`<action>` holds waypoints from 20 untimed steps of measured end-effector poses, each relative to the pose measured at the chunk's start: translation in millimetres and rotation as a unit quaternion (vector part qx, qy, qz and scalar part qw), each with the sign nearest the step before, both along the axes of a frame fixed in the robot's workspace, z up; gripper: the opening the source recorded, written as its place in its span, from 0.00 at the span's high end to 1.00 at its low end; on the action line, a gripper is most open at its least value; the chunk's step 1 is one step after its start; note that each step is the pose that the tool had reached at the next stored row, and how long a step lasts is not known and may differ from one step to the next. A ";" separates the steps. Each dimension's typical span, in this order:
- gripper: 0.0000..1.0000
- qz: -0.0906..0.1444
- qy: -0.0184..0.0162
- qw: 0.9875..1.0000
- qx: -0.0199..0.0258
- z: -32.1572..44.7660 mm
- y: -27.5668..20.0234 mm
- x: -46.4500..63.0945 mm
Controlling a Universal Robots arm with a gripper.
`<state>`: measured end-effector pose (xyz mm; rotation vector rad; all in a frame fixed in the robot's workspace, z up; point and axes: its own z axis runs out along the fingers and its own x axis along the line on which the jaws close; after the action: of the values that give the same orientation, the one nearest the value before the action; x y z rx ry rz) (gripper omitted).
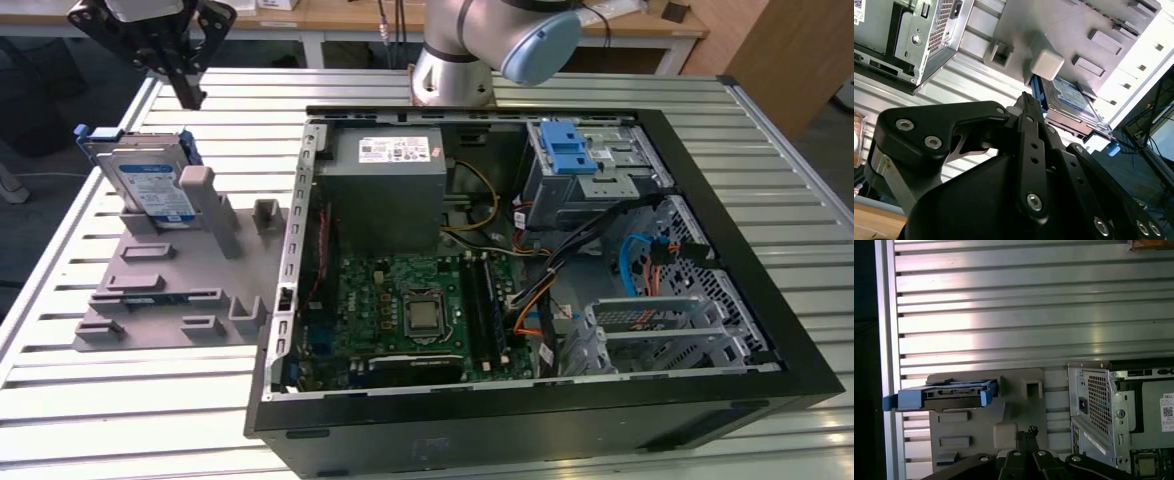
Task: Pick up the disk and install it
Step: 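Reach for the disk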
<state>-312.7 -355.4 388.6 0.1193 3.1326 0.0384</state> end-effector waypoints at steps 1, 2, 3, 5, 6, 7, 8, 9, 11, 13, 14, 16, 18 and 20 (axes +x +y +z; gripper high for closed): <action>0.89 0.000 0.000 1.000 0.000 0.0 0.3 -0.8; 0.89 0.000 0.000 1.000 0.000 -0.1 0.4 -1.3; 0.89 0.000 0.000 1.000 0.000 0.0 0.6 -1.8; 0.89 0.000 0.000 1.000 0.000 -0.2 6.5 -20.2; 0.89 0.000 0.000 1.000 0.000 -0.2 6.8 -21.5; 0.89 0.000 0.000 1.000 0.000 -0.3 7.2 -22.8; 0.89 0.000 0.000 1.000 0.000 -0.4 7.6 -24.2; 0.89 0.000 0.000 1.000 0.000 -0.5 8.0 -25.5; 0.89 0.000 0.000 1.000 0.000 -0.6 8.7 -27.8; 0.89 0.000 0.000 1.000 0.000 -0.8 9.6 -30.1; 0.89 0.000 0.000 1.000 0.000 -0.9 10.0 -31.2; 0.89 0.000 0.000 1.000 0.000 -1.2 10.8 -33.4; 0.89 0.000 0.000 1.000 0.000 -1.5 11.5 -35.5; 0.89 0.000 0.000 1.000 0.000 -2.0 12.5 -37.3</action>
<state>-350.0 -342.9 386.6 0.1193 3.1326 0.0385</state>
